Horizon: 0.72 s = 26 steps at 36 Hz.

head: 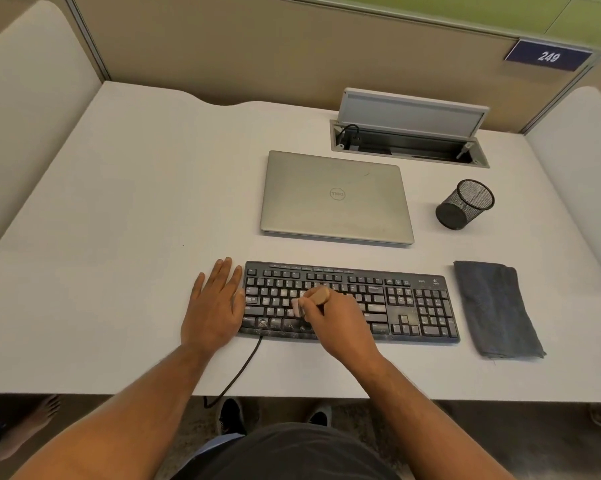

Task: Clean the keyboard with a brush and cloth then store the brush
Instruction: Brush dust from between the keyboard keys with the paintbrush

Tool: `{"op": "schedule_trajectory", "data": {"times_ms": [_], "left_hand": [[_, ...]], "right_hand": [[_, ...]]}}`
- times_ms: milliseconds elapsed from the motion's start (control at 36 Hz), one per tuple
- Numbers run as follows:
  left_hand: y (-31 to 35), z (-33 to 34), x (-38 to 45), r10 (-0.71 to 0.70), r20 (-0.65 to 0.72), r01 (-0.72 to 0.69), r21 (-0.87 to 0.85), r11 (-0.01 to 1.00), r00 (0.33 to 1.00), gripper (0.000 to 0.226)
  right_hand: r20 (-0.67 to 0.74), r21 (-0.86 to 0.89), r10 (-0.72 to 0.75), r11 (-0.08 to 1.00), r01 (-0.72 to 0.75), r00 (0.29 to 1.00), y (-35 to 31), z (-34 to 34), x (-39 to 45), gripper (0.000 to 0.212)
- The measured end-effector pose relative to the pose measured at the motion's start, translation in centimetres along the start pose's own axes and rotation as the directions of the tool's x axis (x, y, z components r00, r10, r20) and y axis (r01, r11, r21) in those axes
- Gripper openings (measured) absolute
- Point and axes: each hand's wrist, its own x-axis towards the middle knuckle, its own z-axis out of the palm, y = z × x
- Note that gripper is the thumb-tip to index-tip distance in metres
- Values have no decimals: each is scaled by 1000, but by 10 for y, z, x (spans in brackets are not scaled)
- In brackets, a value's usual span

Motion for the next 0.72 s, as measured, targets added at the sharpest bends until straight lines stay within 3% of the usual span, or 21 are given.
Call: {"op": "schedule_trajectory", "data": {"times_ms": [111, 167, 278, 472, 583, 722], "left_hand": [[0, -1, 0, 0, 2, 0, 2, 1000, 1000, 64], [0, 0, 0, 0, 8, 0, 9, 1000, 1000, 64], [0, -1, 0, -1, 8, 1, 7, 1000, 1000, 64], [0, 0, 0, -4, 9, 4, 6, 1000, 1000, 64], [1, 0, 0, -8, 4, 8, 3, 1000, 1000, 64], [1, -1, 0, -3, 5, 3, 4, 1000, 1000, 65]], "right_hand": [[49, -58, 18, 998, -15, 999, 0, -1, 2, 33], [27, -20, 21, 1000, -20, 999, -2, -2, 5, 37], [-18, 103, 7, 995, -5, 1000, -4, 2, 1, 25], [60, 3, 27, 1000, -27, 998, -4, 5, 3, 36], [1, 99, -5, 995, 5, 1000, -10, 3, 0, 22], [87, -33, -18, 999, 21, 996, -11, 8, 2, 27]]}}
